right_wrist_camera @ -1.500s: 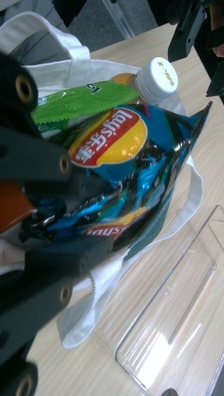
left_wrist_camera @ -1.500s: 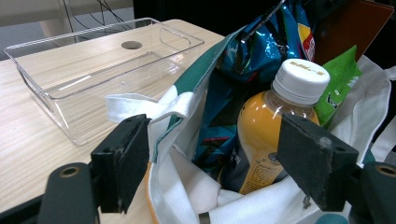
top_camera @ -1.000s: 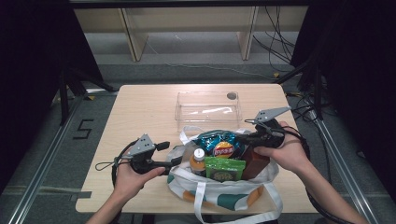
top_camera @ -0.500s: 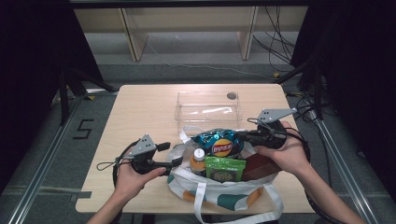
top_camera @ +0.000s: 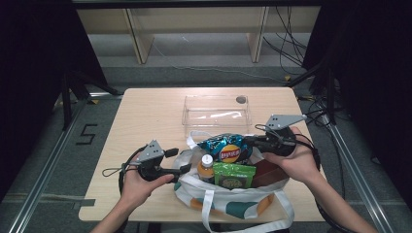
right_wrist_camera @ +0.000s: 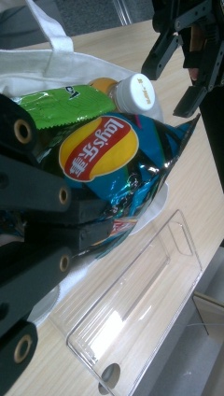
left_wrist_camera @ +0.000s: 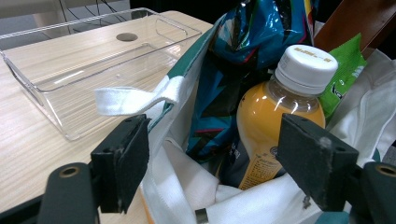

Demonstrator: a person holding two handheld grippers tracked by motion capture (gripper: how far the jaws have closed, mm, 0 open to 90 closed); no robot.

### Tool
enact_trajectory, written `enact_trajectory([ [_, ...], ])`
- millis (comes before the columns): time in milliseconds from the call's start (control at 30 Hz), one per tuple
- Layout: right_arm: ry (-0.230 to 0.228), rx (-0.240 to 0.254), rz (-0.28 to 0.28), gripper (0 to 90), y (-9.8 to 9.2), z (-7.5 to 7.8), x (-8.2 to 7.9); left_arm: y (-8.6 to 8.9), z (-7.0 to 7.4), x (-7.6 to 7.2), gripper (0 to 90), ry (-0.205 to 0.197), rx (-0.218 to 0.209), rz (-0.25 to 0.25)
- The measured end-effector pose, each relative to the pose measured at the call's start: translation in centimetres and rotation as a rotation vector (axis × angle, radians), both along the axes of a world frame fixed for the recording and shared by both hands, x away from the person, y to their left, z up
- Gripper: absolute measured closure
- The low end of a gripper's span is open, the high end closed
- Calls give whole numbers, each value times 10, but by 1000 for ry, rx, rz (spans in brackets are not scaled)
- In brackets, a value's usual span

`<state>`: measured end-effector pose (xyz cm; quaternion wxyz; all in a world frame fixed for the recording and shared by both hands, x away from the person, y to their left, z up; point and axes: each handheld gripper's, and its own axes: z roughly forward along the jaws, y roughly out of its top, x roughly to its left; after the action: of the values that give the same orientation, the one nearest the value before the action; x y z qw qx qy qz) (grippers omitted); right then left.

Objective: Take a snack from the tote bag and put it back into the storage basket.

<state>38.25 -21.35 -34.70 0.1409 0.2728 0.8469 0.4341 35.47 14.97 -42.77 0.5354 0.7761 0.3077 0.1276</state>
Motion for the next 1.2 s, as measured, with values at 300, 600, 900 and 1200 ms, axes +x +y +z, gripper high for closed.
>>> enact_trajectory([
  [300,-31,8,-7,900,-1,3,1,1,0,0,247,0,-2,3],
  [600,-46,46,-13,900,-2,6,0,0,-2,1,253,1,10,-1],
  [900,-77,70,-11,900,-5,11,-1,3,-4,3,268,6,14,10],
  [1200,-137,150,-16,900,-5,28,-5,6,-7,10,379,-8,34,51],
])
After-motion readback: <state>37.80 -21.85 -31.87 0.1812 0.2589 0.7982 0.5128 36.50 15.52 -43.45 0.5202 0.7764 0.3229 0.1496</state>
